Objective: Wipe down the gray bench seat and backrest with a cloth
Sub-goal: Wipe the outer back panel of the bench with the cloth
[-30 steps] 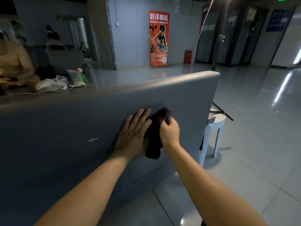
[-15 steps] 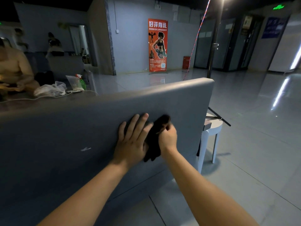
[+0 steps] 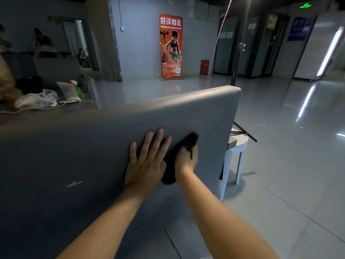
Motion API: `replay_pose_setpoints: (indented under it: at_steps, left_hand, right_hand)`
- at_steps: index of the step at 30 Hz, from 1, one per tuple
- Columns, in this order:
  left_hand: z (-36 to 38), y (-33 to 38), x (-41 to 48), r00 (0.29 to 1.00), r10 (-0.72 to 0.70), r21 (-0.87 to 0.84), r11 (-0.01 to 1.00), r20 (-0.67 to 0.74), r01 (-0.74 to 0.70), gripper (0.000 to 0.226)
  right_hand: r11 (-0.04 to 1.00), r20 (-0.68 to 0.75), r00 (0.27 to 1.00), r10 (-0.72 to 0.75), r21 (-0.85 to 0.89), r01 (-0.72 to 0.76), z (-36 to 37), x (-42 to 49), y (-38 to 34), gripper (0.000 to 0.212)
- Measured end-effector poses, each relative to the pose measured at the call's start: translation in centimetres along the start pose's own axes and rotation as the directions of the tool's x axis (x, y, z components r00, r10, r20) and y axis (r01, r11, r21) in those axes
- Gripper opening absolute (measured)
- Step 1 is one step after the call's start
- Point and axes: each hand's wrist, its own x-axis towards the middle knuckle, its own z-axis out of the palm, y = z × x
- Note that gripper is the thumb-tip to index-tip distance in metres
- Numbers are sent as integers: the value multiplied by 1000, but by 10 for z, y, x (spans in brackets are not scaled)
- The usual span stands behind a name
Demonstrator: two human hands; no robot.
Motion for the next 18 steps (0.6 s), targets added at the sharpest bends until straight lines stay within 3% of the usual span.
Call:
replay_pose_setpoints:
  at_steps: [3, 7, 10, 14, 16, 18]
  left_hand:
    - [3, -1, 0, 999, 21, 45, 999, -28, -20, 72]
    - [-1, -3, 0, 999, 44, 62, 997, 4, -44, 73]
    - [-5, -5, 1, 998, 48, 46, 998, 48, -50, 77]
    - [-8, -7, 0, 994, 63, 84, 994, 94, -72, 79]
    - [-9, -9, -2, 993, 72, 50, 996, 97, -78, 82]
    - [-10, -10, -2, 990, 87, 15, 996, 106, -89, 84]
  right_hand:
    - [993, 45, 993, 113, -23, -112, -15, -14, 32, 55]
    - [972, 17, 971, 237, -16, -236, -20, -6, 16, 41]
    - [993, 17, 996, 84, -81, -82, -14, -11, -20, 33]
    - [986, 78, 984, -159, -33, 162, 7, -20, -51, 33]
    - [985, 109, 981, -158, -54, 164, 8, -21, -42, 46]
    - [999, 135, 990, -39, 13, 37, 1, -23, -22, 53]
